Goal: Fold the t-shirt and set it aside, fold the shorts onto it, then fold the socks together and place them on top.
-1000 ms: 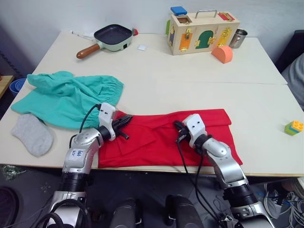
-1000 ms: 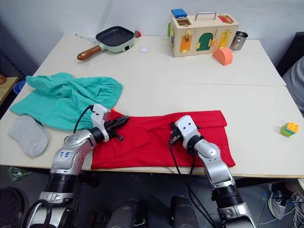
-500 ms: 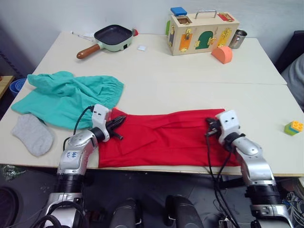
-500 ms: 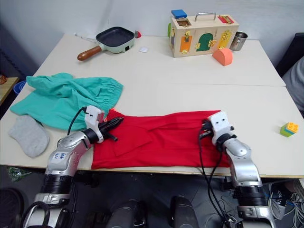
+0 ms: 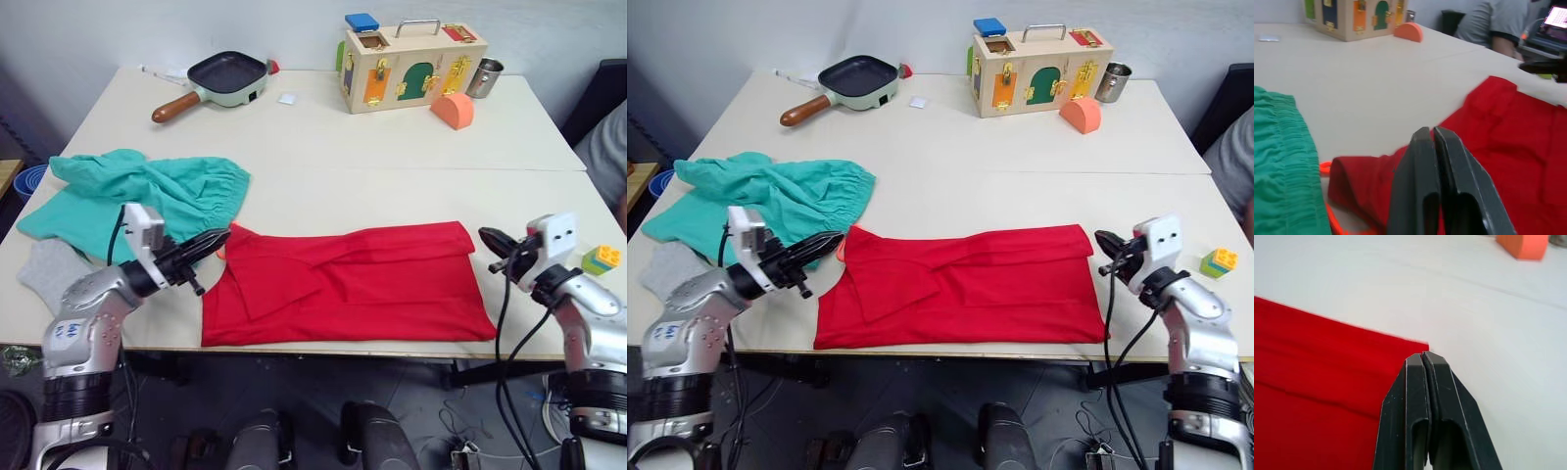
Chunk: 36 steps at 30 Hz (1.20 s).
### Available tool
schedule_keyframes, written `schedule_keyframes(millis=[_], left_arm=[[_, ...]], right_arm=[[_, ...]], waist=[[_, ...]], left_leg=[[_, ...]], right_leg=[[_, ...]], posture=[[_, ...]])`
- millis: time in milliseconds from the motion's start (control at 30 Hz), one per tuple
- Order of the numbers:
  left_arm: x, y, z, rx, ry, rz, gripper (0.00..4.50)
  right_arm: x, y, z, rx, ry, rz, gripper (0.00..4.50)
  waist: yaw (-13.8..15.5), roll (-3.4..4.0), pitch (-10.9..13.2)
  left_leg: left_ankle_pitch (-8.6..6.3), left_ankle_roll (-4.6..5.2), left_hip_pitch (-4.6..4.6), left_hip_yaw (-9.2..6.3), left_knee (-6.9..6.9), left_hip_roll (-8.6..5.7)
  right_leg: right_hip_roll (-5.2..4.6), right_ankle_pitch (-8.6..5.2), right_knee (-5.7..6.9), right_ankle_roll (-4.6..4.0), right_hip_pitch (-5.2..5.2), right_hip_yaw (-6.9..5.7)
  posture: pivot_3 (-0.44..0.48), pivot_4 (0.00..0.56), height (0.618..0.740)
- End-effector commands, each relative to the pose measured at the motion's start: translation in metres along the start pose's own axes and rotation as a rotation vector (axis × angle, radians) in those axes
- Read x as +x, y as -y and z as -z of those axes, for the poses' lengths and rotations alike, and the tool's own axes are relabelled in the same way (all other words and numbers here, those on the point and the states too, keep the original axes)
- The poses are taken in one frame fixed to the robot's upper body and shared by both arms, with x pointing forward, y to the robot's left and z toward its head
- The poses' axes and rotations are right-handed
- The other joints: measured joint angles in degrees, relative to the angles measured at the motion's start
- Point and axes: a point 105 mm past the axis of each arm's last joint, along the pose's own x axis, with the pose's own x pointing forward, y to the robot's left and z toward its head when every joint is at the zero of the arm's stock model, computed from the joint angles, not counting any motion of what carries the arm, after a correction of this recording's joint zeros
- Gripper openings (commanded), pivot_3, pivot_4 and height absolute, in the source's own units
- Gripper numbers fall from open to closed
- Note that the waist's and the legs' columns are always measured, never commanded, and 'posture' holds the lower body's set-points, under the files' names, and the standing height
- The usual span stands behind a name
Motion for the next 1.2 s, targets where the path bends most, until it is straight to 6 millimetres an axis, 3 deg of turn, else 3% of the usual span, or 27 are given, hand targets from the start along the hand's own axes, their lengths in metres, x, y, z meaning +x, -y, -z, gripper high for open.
schedule_keyframes(millis=[33, 167, 300, 333, 367, 600, 900, 1000, 1200], left_arm=[[-0.016, 0.026, -0.017, 0.108, -0.020, 0.146, 1.21], [-0.034, 0.040, 0.000, 0.185, -0.146, 0.222, 2.51], [-0.033, 0.049, 0.009, 0.165, -0.152, 0.256, 3.77], [-0.031, 0.050, 0.008, 0.157, -0.130, 0.257, 4.13], [-0.031, 0.052, 0.007, 0.125, -0.115, 0.267, 4.43], [-0.032, 0.060, 0.006, 0.131, -0.087, 0.278, 4.47], [-0.035, 0.065, 0.012, 0.144, -0.066, 0.258, 4.47], [-0.032, 0.064, 0.013, 0.146, -0.058, 0.256, 4.50], [-0.029, 0.060, 0.011, 0.160, -0.053, 0.252, 4.50]], right_arm=[[-0.002, -0.006, -0.023, -0.045, -0.061, -0.184, 0.40], [0.007, -0.006, -0.014, -0.096, -0.309, -0.338, 1.70], [0.029, 0.003, -0.017, -0.087, -0.365, -0.332, 3.06], [0.035, 0.004, -0.017, -0.066, -0.385, -0.318, 3.08], [0.041, 0.005, -0.015, -0.054, -0.406, -0.314, 3.08], [0.060, 0.014, -0.006, -0.087, -0.491, -0.229, 3.08], [0.056, 0.016, 0.004, -0.103, -0.622, -0.244, 3.08], [0.055, 0.009, 0.010, -0.059, -0.643, -0.282, 2.44], [0.060, 0.003, 0.011, -0.063, -0.628, -0.304, 0.41]], waist=[[0.1, 0.01, 0.0], [-0.1, 0.09, 0.0], [0.0, 0.16, 0.1], [-0.1, 0.18, 0.1], [-0.1, 0.20, 0.1], [-0.1, 0.20, 0.1], [-0.2, 0.20, 0.1], [-0.2, 0.20, 0.1], [-0.4, 0.19, 0.1]], left_leg=[[0.00, 0.01, 0.01, -0.01, 0.00, 0.00], [-0.04, 0.02, 0.02, 0.00, 0.00, -0.01], [-0.09, -0.10, 0.04, -0.02, -0.12, 0.02], [-0.09, -0.09, -0.01, -0.03, -0.12, 0.01], [-0.09, -0.10, -0.04, 0.00, -0.11, 0.00], [-0.10, -0.11, -0.13, 0.04, -0.17, -0.01], [-0.09, -0.11, -0.12, 0.07, -0.11, 0.01], [-0.09, -0.10, -0.11, 0.07, -0.10, 0.01], [-0.09, -0.11, -0.07, 0.07, -0.09, 0.02]], right_leg=[[-0.02, 0.00, -0.02, 0.00, 0.01, 0.00], [-0.06, -0.01, -0.10, -0.02, 0.00, 0.01], [-0.07, -0.05, -0.10, -0.10, -0.06, -0.01], [-0.09, -0.05, -0.09, -0.11, -0.09, -0.02], [-0.09, -0.05, -0.09, -0.11, -0.13, 0.00], [-0.06, -0.08, -0.07, -0.15, -0.20, -0.04], [-0.04, -0.08, -0.06, -0.15, -0.19, -0.02], [-0.04, -0.08, -0.05, -0.15, -0.18, -0.01], [-0.03, -0.08, -0.04, -0.15, -0.14, -0.02]], posture=[[0.000, 0.150, 0.740], [0.000, 0.150, 0.740], [0.000, 0.150, 0.740], [0.000, 0.150, 0.740], [0.000, 0.150, 0.740], [0.000, 0.150, 0.740], [0.000, 0.150, 0.740], [0.000, 0.150, 0.740], [0.000, 0.150, 0.740]])
